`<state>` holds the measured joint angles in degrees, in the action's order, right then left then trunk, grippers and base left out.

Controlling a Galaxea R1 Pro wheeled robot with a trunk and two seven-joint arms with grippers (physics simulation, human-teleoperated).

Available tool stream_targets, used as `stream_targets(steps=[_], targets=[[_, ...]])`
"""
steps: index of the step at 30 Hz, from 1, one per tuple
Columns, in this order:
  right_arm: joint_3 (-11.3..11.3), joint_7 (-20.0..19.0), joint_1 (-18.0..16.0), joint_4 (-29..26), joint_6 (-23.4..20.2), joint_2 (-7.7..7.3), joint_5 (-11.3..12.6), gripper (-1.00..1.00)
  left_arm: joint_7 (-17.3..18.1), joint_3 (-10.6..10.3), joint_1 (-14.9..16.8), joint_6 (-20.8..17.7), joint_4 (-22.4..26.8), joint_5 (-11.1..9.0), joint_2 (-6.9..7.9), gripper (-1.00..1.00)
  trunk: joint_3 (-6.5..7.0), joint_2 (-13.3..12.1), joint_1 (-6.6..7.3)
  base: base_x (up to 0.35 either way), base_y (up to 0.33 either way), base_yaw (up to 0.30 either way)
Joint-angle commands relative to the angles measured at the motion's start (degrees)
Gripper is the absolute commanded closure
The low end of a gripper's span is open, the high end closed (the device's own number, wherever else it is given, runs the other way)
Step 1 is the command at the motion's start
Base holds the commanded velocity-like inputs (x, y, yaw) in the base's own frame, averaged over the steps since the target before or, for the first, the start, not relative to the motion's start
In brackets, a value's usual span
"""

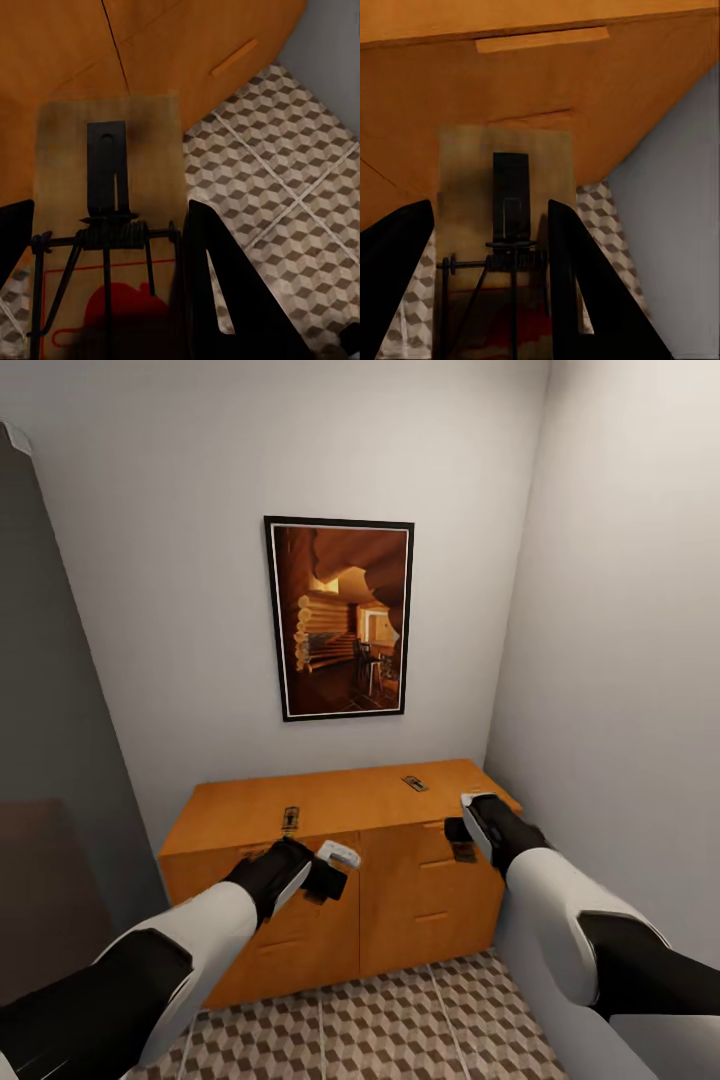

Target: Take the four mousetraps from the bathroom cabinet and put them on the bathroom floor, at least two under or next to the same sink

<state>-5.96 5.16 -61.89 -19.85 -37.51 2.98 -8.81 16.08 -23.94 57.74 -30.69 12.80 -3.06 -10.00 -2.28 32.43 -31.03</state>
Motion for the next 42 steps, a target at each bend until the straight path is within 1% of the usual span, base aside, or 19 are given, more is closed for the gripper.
stream_targets(steps=[1,3,4,5,6,7,8,9,13,14,16,18,20,21,22,26,29,37,42], targets=[[-0.44,-0.15,-0.07,4.33,2.45,0.01,-0.70,1.00,0.08,0.12,0.02,3.03,-3.48,-0.88,0.00,1.00,-0.10,0.12,-0.03,0.000,0.000,0.000],[-0.35,-0.15,-0.07,13.34,8.94,-0.19,-0.83,1.00,-0.03,1.19,-0.11,10.77,-11.23,-3.92,0.00,1.00,-0.10,0.12,-0.03,0.000,0.000,0.000],[-0.34,-0.13,-0.05,15.51,10.78,-0.25,-0.85,1.00,-0.06,1.41,-0.26,12.57,-12.62,-4.93,0.00,1.00,-0.10,0.12,-0.03,0.000,0.000,0.000],[-0.29,-0.07,0.12,18.83,14.46,-0.42,-0.93,1.00,-0.23,1.74,-1.22,15.46,-14.39,-6.94,0.00,1.00,-0.10,0.12,-0.03,0.000,0.000,0.000],[-0.25,-0.04,0.59,20.81,17.78,-0.62,-1.02,1.00,-0.69,1.95,-3.07,17.45,-15.43,-8.77,1.45,1.00,-0.10,0.12,-0.03,0.000,0.000,0.000],[-0.24,-0.04,1.07,21.48,19.24,-0.74,-1.06,1.00,-1.01,2.04,-4.12,18.20,-15.80,-9.58,2.23,1.00,-0.10,0.12,-0.03,0.000,0.000,0.000],[-0.22,-0.09,3.51,22.79,22.67,-1.11,-1.15,1.00,-1.98,2.22,-6.97,19.80,-16.53,-11.73,4.43,1.00,-0.10,0.12,-0.03,0.000,0.000,0.000],[-0.21,-0.12,4.44,23.06,23.56,-1.22,-1.18,1.00,-2.23,2.26,-7.86,20.18,-16.68,-12.34,5.10,1.00,-0.10,0.12,-0.03,0.000,0.000,0.000],[-0.18,-0.22,12.08,23.98,31.87,-1.84,-1.35,1.00,-3.12,2.45,-15.33,24.57,-17.20,-16.76,10.34,1.00,-0.10,0.12,-0.03,0.000,0.000,0.000],[-0.17,-0.22,13.00,24.01,33.15,-1.98,-1.36,1.00,-3.16,2.46,-16.13,25.25,-17.24,-17.39,10.84,1.00,-0.10,0.12,-0.03,0.000,0.000,0.000],[-0.13,-0.28,16.20,24.10,37.26,-2.63,-1.40,1.00,-3.34,2.48,-19.33,27.56,-17.32,-20.12,12.58,1.00,-0.10,0.12,-0.03,0.000,0.000,0.000],[-0.12,-0.40,18.34,24.13,38.92,-3.08,-1.50,1.00,-3.71,2.49,-21.60,29.10,-17.35,-22.64,13.77,1.00,-0.10,0.12,-0.03,0.000,0.000,0.000],[-0.11,-0.50,20.83,24.09,40.04,-3.39,-1.98,1.00,-5.09,2.49,-24.34,31.64,-17.36,-26.46,15.09,1.00,-0.10,0.12,-0.03,0.000,0.000,0.000],[-0.11,-0.50,21.38,24.09,40.24,-3.43,-2.22,1.00,-5.60,2.49,-25.02,32.35,-17.37,-27.43,15.44,1.00,-0.10,0.12,-0.03,0.000,0.000,0.000],[-0.11,-0.50,22.39,24.08,40.57,-3.49,-2.84,1.00,-6.71,2.49,-26.34,33.74,-17.37,-29.25,16.19,1.00,-0.10,0.12,-0.03,0.000,0.000,0.000],[-0.11,-0.47,25.09,24.07,43.37,-3.61,-4.94,1.00,-9.69,2.49,-29.76,37.47,-17.37,-33.93,18.16,1.00,-0.10,0.12,-0.03,0.000,0.000,0.000],[-0.11,-0.41,25.95,24.07,45.81,-3.66,-5.39,1.00,-10.38,2.49,-30.78,38.47,-17.32,-35.16,18.49,1.00,-0.10,0.12,-0.03,0.000,0.000,0.000],[-0.11,-0.34,26.36,24.07,47.02,-3.60,-5.73,1.00,-10.73,2.26,-31.26,40.02,-16.56,-35.89,17.72,1.00,-0.10,0.12,-0.03,0.000,0.000,0.004],[-0.11,-0.34,26.45,24.07,47.08,-3.60,-5.70,1.00,-10.72,2.42,-31.28,47.37,-16.27,-35.99,17.65,1.00,-0.10,0.12,-0.03,0.000,0.000,0.198]])
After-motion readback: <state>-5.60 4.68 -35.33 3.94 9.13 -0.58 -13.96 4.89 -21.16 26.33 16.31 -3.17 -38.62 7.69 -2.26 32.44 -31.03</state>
